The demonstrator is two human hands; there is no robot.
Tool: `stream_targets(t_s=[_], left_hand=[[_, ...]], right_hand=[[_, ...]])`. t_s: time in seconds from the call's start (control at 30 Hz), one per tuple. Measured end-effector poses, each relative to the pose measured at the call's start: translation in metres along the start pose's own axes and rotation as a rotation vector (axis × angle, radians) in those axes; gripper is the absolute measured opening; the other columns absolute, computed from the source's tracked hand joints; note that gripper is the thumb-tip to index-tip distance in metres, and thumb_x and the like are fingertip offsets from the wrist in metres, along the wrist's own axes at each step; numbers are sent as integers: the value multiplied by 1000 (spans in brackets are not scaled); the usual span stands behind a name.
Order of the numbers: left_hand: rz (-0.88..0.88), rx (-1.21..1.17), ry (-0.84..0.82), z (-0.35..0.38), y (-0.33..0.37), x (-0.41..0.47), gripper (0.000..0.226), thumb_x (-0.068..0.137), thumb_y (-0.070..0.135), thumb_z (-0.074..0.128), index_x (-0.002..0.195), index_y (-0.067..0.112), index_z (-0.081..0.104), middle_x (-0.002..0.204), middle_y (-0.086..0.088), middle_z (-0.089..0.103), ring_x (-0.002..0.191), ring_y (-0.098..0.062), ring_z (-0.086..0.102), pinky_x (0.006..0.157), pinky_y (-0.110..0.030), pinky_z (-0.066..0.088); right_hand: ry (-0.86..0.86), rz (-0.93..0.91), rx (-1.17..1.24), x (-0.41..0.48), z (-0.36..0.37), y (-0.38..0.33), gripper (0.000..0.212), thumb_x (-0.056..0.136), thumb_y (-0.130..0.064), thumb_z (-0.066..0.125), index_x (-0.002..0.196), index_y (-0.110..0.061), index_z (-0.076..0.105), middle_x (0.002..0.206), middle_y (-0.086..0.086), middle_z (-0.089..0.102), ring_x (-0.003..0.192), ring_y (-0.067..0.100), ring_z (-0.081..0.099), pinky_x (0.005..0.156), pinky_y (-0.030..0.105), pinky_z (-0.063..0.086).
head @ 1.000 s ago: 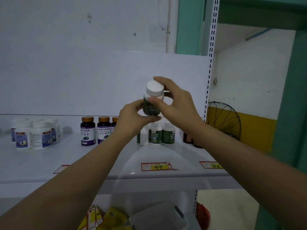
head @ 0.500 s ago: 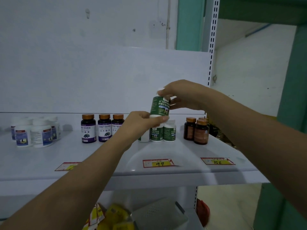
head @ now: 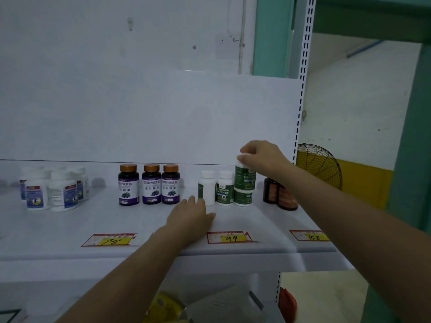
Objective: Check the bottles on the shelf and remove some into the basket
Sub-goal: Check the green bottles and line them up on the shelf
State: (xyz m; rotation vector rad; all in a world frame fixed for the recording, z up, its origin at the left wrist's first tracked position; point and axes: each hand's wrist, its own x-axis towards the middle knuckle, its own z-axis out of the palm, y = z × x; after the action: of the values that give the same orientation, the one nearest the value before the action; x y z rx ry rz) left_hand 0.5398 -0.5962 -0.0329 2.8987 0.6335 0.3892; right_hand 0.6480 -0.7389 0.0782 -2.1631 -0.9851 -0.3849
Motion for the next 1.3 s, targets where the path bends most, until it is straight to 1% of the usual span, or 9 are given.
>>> stream_targets(t_s=[0.2,0.4,0.6,0.77,0.9,1.0,1.07,1.23,1.3], left_hand=[[-15,92,-111,7,-8,4,66,97,52,20,149,12,18,156,-10,16,143,-30,13,116,-47,15],[-20,143,-155,11,-10,5,65,98,52,14,150,12,15,158,-10,9,144,-30,11,116,-50,10],[-28,126,-154,9,-9,3,65,98,51,14,151,13,12,158,-9,8,145,-28,9,117,-48,8],[-37,108,-154,6,-7,-1,65,98,51,14,151,13,12,158,-8,8,145,-28,7,117,-47,7],[-45,93,-143,6,-6,-3,65,98,51,14,151,12,11,158,-8,7,145,-27,6,116,-46,5],[-44,88,-143,6,-6,-4,66,98,51,14,150,12,10,158,-8,6,145,-26,5,116,-46,4],[-41,83,-141,7,-6,-4,66,98,51,14,150,12,9,158,-8,5,145,-26,4,117,-45,4],[-38,74,-137,7,-6,-3,65,98,50,14,150,12,9,158,-8,5,145,-27,5,116,-45,4],[-38,61,-132,9,-7,-1,65,98,51,14,151,12,10,158,-7,6,145,-26,6,116,-46,4]], right_hand=[[-47,37,18,-5,25,12,34,90,-25,61,121,-11,61,124,7,60,115,21,53,89,27,41],[-76,42,-36,-12,46,19,35,88,-25,64,119,-10,60,122,8,61,112,22,54,89,31,45],[-120,15,-163,-3,45,14,40,85,-29,66,122,-13,58,125,7,58,111,21,52,83,27,43],[-78,-132,-193,23,44,-19,45,90,-35,61,128,-11,55,130,7,56,118,20,52,89,23,37],[-221,-174,-354,46,70,-44,52,97,-41,48,136,-6,48,138,11,50,127,24,45,101,29,36],[-344,-118,-506,48,96,-46,50,99,-43,41,120,0,57,124,15,58,112,26,53,85,29,42],[-341,-111,-545,47,110,-42,42,100,-36,43,110,1,60,116,15,60,104,26,56,76,28,40],[-296,-116,-501,49,108,-39,36,97,-33,49,104,0,61,112,15,61,96,26,56,72,27,42],[-281,-130,-487,47,105,-37,39,96,-35,50,107,1,63,113,15,62,98,25,57,77,29,46]])
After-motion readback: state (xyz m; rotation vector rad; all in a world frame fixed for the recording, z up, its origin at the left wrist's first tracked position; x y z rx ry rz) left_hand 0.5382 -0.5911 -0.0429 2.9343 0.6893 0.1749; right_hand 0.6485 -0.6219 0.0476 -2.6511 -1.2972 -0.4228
